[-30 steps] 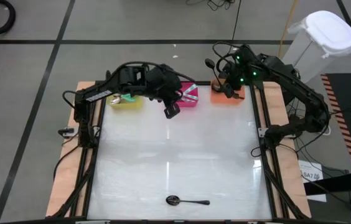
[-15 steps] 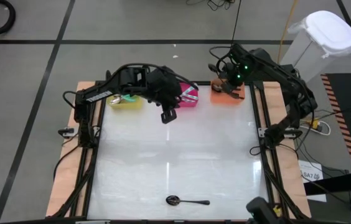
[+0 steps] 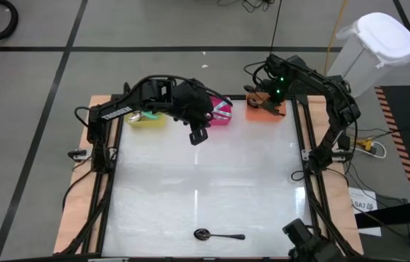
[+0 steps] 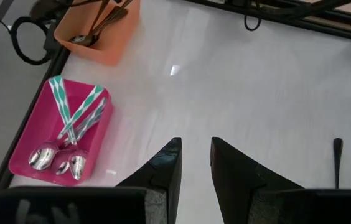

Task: Sort silverware by color (type)
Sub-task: Put the black spoon into the orange bin

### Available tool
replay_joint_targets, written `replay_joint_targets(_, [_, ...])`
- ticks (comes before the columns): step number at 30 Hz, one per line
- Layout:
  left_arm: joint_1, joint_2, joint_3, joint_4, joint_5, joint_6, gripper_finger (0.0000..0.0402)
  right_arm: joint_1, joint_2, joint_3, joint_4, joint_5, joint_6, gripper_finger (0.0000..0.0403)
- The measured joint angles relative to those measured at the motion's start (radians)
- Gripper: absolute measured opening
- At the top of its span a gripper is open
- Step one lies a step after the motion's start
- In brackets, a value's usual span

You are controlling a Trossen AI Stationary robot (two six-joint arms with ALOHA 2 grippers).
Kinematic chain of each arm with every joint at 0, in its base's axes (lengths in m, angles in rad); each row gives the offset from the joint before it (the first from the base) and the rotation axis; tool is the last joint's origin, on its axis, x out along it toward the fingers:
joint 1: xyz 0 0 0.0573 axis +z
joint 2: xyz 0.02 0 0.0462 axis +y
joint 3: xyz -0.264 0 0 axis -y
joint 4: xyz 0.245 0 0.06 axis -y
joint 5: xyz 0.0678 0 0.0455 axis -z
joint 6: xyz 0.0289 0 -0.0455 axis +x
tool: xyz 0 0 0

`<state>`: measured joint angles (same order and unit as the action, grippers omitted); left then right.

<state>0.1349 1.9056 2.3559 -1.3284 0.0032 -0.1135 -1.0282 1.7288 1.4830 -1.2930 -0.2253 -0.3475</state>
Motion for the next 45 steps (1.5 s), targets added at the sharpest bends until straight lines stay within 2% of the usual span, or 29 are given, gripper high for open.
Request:
replay_joint_targets(9, [0.000, 0.000, 0.000, 0.001, 0.000, -0.044, 0.0086, -0.036, 0.086, 0.000, -0.044, 0.174, -0.051, 0.0004])
replay_joint_targets(23, [-0.001, 0.000, 0.000, 0.002, -0.002, -0.041, 0.0086, -0.050, 0.129, 0.000, -0.047, 0.204, -0.058, 0.0008])
replay_joint_targets(31, [-0.001, 0.000, 0.000, 0.002, -0.004, -0.037, 0.0086, -0.050, 0.129, 0.000, -0.048, 0.251, -0.055, 0.0081])
replay_joint_targets(37, [-0.001, 0.000, 0.000, 0.007, -0.004, -0.013, 0.0086, -0.050, 0.124, 0.000, -0.055, 0.251, 0.030, 0.0131])
replay_joint_targets(41, [-0.001, 0.003, 0.000, 0.013, -0.006, -0.020, 0.0086, -0.035, 0.070, -0.001, -0.071, 0.250, 0.084, 0.0146])
replay_joint_targets(45, [-0.002, 0.012, 0.000, 0.014, -0.039, -0.076, 0.0086, 0.008, -0.041, -0.001, -0.066, 0.226, 0.137, 0.0148])
